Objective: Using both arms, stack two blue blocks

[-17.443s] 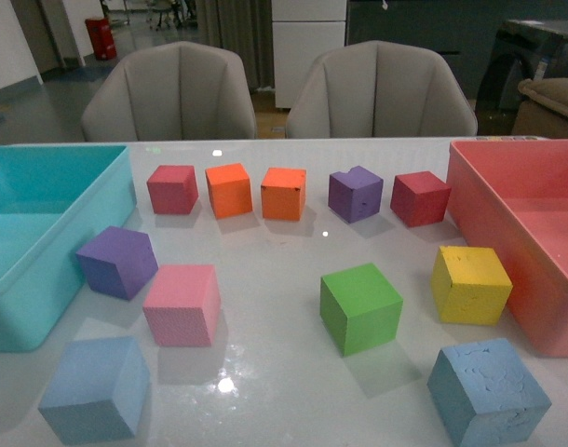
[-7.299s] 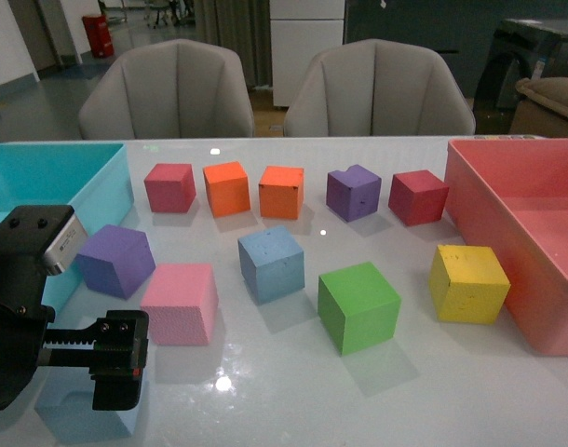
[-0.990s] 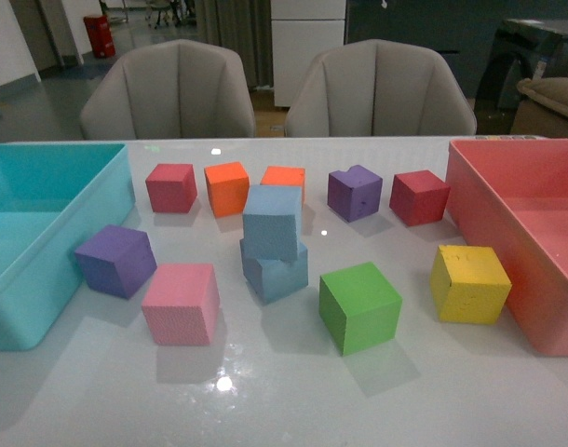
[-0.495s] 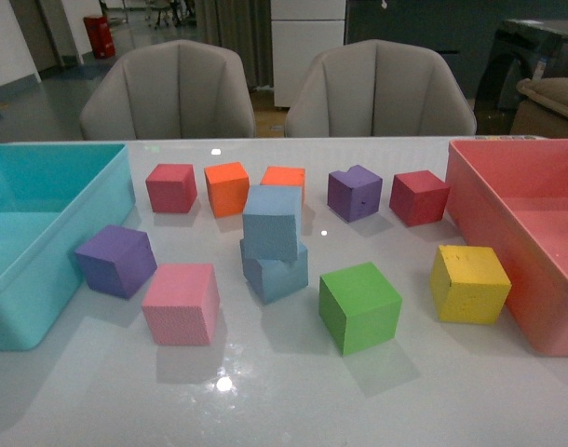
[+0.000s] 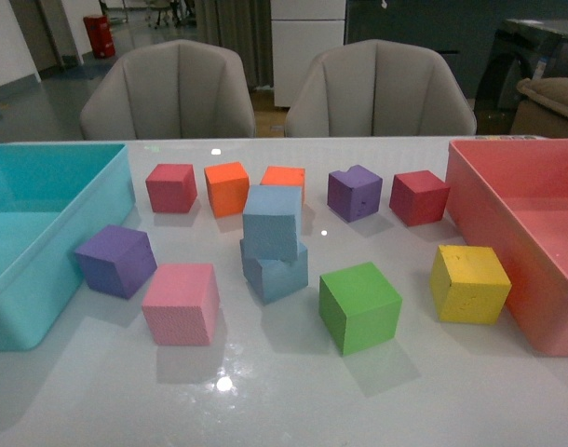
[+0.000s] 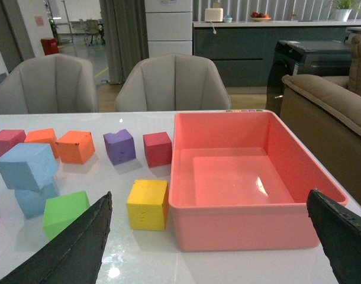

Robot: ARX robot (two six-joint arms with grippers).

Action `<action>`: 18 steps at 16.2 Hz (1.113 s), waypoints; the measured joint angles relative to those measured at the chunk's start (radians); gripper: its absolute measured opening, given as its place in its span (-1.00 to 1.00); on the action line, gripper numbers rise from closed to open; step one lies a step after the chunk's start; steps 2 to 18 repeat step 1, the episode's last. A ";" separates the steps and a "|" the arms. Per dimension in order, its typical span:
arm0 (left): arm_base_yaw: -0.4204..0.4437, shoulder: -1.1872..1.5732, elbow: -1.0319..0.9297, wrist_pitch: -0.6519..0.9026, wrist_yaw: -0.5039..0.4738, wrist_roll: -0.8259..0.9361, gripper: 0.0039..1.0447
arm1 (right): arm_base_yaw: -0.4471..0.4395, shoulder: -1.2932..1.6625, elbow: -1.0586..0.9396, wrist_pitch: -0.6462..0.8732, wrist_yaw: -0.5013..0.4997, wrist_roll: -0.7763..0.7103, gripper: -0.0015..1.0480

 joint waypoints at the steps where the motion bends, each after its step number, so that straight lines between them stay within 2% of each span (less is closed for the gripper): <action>1: 0.000 0.000 0.000 0.000 0.000 0.000 0.88 | 0.000 0.000 0.000 0.000 0.000 0.000 0.88; 18: 0.000 0.000 0.000 0.000 0.000 0.000 0.88 | 0.000 0.000 0.000 0.000 0.000 0.000 0.88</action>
